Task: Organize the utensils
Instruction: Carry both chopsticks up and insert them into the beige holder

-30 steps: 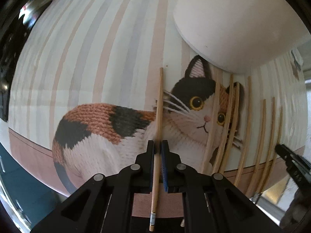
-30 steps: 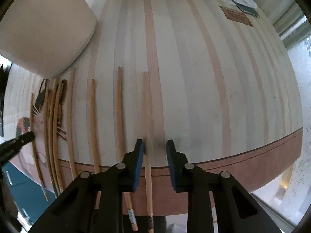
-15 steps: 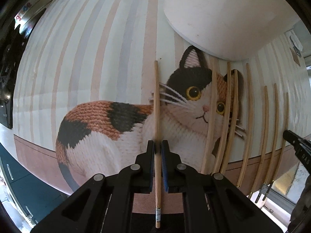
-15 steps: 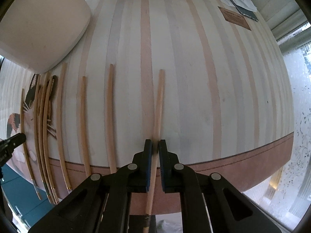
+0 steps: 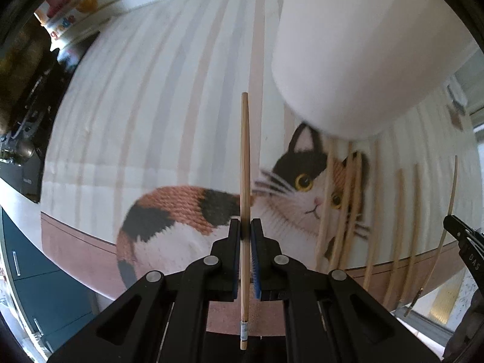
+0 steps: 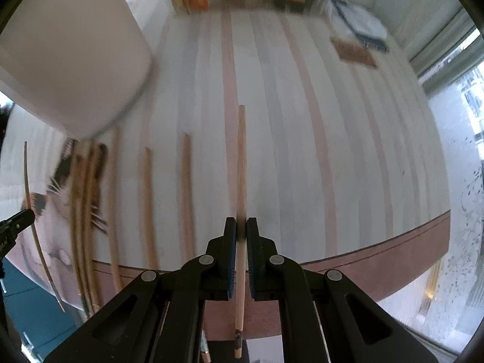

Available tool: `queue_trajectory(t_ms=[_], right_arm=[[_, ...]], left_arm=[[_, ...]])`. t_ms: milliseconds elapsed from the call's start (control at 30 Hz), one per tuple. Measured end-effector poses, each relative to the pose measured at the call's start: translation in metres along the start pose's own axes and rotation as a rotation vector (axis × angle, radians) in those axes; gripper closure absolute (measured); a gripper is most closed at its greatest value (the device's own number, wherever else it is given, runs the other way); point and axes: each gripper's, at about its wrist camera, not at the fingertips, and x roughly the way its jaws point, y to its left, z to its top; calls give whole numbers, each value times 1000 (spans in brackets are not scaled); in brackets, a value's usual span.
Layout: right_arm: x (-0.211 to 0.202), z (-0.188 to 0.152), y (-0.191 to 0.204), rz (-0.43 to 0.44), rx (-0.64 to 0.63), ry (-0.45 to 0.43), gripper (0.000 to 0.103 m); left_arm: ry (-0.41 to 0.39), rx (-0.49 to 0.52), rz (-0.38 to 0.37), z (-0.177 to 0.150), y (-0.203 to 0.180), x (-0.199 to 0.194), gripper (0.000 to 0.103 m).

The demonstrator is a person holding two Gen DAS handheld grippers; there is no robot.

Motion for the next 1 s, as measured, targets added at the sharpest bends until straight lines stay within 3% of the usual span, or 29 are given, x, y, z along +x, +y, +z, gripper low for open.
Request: queue_trajectory(t_ms=[267,400,567,700,1000], right_arm=[[-62,17,8,26,-5,-155,96],[-84,15,-16,49,23,-213,96],[-119,28,-34,138,117,-292,96],[-147,40,-47,208,186,-348,96],[-173,63,-53,282,230,-418,96]], left_arm=[[-134,8,-69,0,-5,-68,99],[-206,30,-117,4,-20,-102,99],[-284,51,-226,11,-41,-151,97],[-294,59,-330,25,-50,-179,99],[-319,65,-330,24,-51,-193,100]])
